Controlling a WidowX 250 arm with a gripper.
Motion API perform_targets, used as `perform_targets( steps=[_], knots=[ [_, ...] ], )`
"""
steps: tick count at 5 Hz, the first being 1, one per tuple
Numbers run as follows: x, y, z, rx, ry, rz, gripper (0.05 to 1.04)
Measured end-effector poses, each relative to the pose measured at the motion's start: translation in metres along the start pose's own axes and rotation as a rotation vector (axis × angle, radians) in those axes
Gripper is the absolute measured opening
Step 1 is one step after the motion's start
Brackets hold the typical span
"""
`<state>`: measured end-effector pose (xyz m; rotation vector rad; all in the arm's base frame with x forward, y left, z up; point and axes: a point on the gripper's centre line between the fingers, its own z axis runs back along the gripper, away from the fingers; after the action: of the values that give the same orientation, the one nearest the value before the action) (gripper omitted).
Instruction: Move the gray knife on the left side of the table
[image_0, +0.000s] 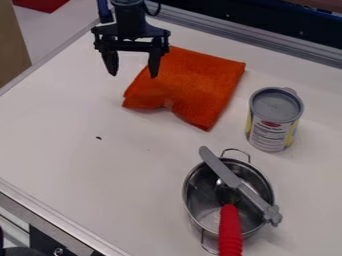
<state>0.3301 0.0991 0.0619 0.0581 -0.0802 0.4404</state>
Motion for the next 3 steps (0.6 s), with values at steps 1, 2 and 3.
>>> perform_targets(
  steps=[1, 2, 3],
  knots=[
    [-0.006, -0.001, -0.009, -0.001, 0.033, 0.001, 0.999],
    [-0.025, -0.009, -0.016, -0.033, 0.085, 0.015, 0.999],
    [-0.035, -0.019, -0.002, -0.099, 0.083, 0.089, 0.999]
  ],
)
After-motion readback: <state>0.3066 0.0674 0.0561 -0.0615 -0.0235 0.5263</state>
